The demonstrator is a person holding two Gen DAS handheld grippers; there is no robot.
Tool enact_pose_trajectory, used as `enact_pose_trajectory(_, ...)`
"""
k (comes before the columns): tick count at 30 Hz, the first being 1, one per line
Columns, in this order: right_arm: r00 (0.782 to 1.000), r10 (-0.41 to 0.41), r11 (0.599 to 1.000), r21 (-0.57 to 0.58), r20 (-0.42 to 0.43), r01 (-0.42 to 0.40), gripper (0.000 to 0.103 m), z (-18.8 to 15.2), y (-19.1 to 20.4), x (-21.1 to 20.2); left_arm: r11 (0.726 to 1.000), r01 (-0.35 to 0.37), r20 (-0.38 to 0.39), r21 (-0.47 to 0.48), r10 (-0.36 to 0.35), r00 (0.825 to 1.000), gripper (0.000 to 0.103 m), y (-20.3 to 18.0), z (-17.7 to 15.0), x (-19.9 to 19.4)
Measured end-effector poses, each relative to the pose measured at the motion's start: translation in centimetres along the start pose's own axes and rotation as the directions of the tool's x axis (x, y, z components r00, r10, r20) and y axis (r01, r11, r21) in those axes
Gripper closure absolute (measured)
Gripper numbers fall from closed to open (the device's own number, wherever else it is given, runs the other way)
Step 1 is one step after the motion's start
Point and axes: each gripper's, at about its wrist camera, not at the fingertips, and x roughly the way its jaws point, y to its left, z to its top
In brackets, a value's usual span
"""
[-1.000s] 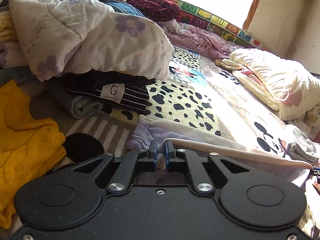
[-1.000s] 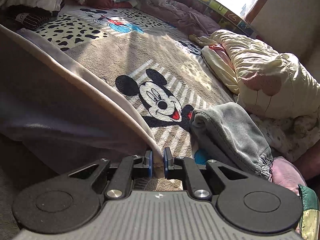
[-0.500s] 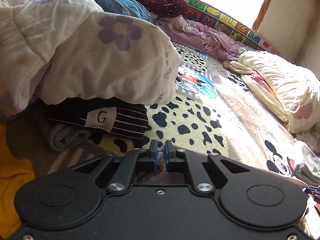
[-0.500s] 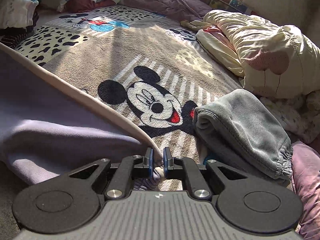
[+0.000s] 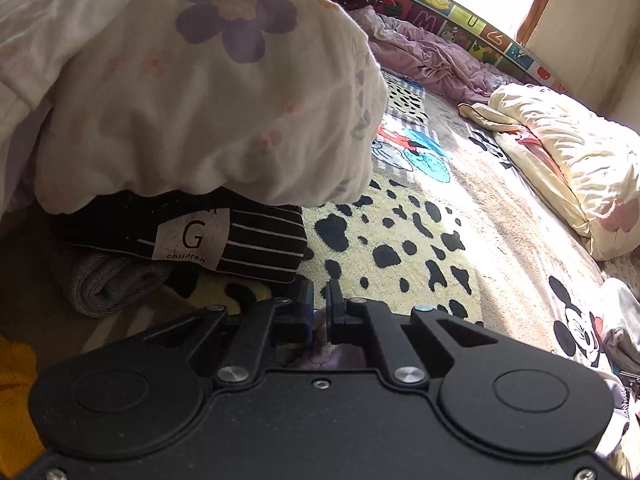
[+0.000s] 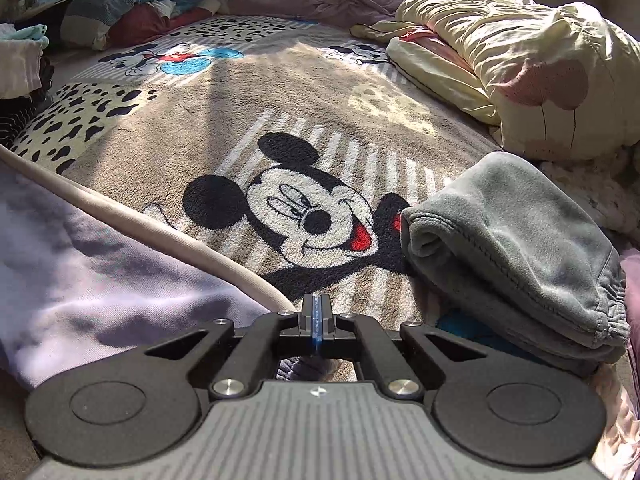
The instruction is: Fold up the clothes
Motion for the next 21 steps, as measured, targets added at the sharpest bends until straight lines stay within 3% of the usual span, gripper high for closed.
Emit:
enact_pose_trajectory(3, 0.999, 0.043, 0.997, 0.064, 0.017, -0.044, 0.083, -0.7, -0.6, 0.1, 0.998, 0.03, 0.002, -0.06, -0.03, 1.0, 0.061, 1.4, -0.6, -0.2)
enact_pose_trajectory(4, 0.998, 0.057, 0.995, 0.085, 0.024, -0.059, 0.072, -0.9, -0.7, 0.1, 0.997, 0.04, 0.003, -0.063, -0.04, 0.999, 0.058, 1.6, -0.7, -0.3)
enact_pose_trajectory(10, 0.988, 0.137, 0.967, 0.208, 0.068, -0.148, 0.048, -2.3, -1.8, 0.2, 0.994, 0.091, 0.0, -0.056, -0.091, 0.996, 0.058, 1.9, -1.2, -0.1)
enact_pose_trajectory(12, 0.983, 0.162, 0.952, 0.248, 0.085, -0.179, 0.047, -2.7, -2.2, 0.2, 0.996, 0.089, -0.007, -0.028, -0.09, 0.996, 0.064, 1.5, -1.4, 0.4)
enact_pose_trajectory(13, 0.98, 0.175, 0.944, 0.267, 0.094, -0.194, 0.05, -2.9, -2.4, 0.2, 0.998, 0.068, -0.004, 0.002, -0.068, 0.998, 0.084, 1.1, -1.7, 0.7)
enact_pose_trajectory(14, 0.979, 0.179, 0.939, 0.278, 0.103, -0.201, 0.063, -3.1, -2.5, 0.2, 0.998, 0.047, 0.0, 0.033, -0.047, 0.999, 0.093, 0.7, -1.8, 0.9)
enact_pose_trajectory(17, 0.979, 0.156, 0.943, 0.275, 0.131, -0.187, 0.077, -3.1, -2.3, -0.4, 0.998, 0.031, 0.03, 0.059, -0.033, 0.999, 0.095, 0.4, -2.0, 0.7)
enact_pose_trajectory(21, 0.977, 0.128, 0.945, 0.277, 0.17, -0.172, 0.079, -3.3, -2.1, -1.1, 0.997, 0.078, 0.143, 0.014, -0.079, 0.987, 0.096, 0.7, -1.4, -0.9)
